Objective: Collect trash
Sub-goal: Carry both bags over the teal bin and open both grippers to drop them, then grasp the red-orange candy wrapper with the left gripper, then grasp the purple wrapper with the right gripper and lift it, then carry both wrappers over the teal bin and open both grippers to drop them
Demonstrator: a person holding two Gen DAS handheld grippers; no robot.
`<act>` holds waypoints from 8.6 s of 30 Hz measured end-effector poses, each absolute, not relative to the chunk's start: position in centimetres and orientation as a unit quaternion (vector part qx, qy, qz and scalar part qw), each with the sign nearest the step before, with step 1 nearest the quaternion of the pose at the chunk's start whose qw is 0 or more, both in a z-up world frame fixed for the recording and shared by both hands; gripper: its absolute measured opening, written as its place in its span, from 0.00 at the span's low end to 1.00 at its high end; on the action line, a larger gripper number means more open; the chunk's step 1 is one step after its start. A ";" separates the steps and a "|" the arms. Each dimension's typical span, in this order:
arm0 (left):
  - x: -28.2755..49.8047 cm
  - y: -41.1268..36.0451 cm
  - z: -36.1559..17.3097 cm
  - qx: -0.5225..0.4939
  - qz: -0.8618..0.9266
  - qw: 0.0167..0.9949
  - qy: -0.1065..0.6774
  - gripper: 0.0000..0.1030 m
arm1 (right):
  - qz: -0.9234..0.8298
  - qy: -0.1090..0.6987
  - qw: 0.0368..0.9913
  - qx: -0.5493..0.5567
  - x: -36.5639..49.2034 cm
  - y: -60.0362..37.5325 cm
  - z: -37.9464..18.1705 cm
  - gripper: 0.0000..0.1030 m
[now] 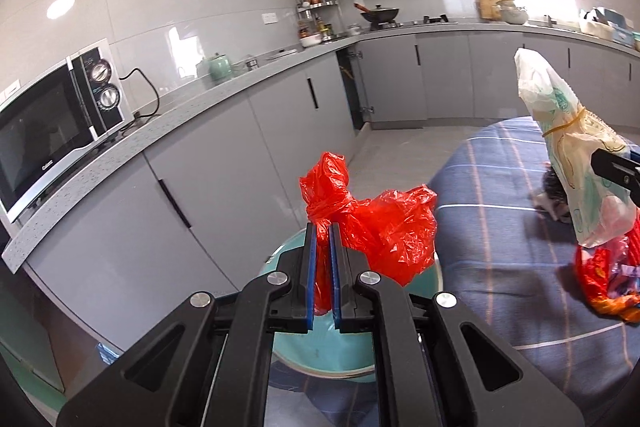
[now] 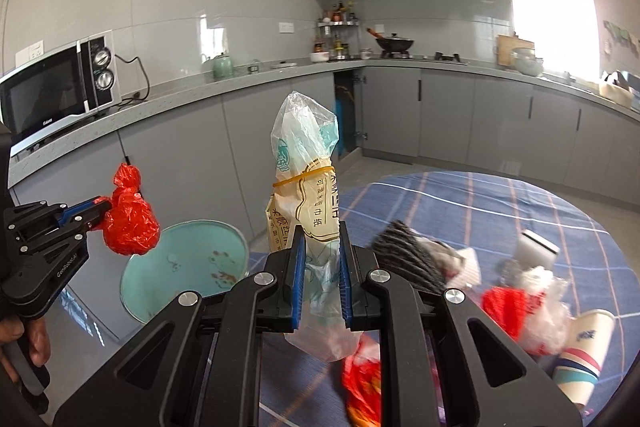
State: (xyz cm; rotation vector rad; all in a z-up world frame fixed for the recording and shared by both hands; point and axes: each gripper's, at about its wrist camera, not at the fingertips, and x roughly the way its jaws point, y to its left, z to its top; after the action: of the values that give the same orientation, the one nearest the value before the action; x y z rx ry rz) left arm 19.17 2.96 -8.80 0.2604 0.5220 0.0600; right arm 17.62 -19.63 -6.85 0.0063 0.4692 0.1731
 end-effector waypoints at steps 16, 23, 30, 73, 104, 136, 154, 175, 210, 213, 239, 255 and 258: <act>20.0 7.2 -8.8 0.119 0.075 0.956 0.259 0.07 | 0.127 0.242 0.962 -0.015 20.5 -15.1 -7.1 0.15; 20.4 8.8 -8.7 0.107 0.096 0.955 0.259 0.07 | 0.143 0.247 0.958 -0.023 21.3 -13.8 -7.3 0.15; 21.0 10.2 -8.9 0.102 0.111 0.953 0.262 0.07 | 0.157 0.256 0.953 -0.031 22.5 -12.2 -7.9 0.15; 21.1 6.9 -11.5 0.119 0.081 0.948 0.285 0.61 | 0.135 0.284 0.949 -0.035 21.4 -13.8 -9.0 0.51; 15.3 -16.2 -15.2 0.202 -0.111 0.930 0.286 0.71 | -0.137 0.290 0.947 -0.001 4.4 -37.5 -11.5 0.67; 15.0 -15.4 -15.6 0.208 -0.143 0.917 0.308 0.11 | -0.079 0.327 0.940 0.051 3.8 -38.6 -14.7 0.49; 14.5 -12.5 -14.3 0.213 -0.113 0.922 0.304 0.11 | -0.009 0.318 0.948 0.004 2.4 -35.6 -13.1 0.45; 14.6 -10.6 -14.4 0.200 -0.092 0.921 0.322 0.11 | 0.068 0.375 0.922 -0.062 5.2 -32.3 -14.6 0.42; 15.3 -5.0 -10.3 0.204 -0.007 0.941 0.269 0.11 | 0.122 0.313 0.942 -0.020 7.5 -26.1 -9.6 0.02; 15.9 -3.7 -10.1 0.195 0.006 0.943 0.269 0.11 | 0.131 0.308 0.942 -0.017 8.4 -24.8 -9.1 0.02; 17.7 2.6 -7.8 0.170 0.055 0.951 0.252 0.12 | 0.166 0.285 0.944 -0.012 16.4 -18.8 -7.4 0.02; 20.4 6.6 -8.2 0.165 0.098 0.950 0.248 0.12 | 0.187 0.296 0.936 -0.024 21.1 -14.2 -7.8 0.02; 21.0 7.2 -8.8 0.162 0.101 0.947 0.257 0.12 | 0.190 0.301 0.934 -0.025 21.9 -13.3 -8.1 0.02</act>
State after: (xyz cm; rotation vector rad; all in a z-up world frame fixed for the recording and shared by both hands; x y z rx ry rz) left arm 20.98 7.16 -8.78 0.3298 0.5236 0.2051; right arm 21.90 -13.30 -8.09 -0.0503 0.6165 0.3885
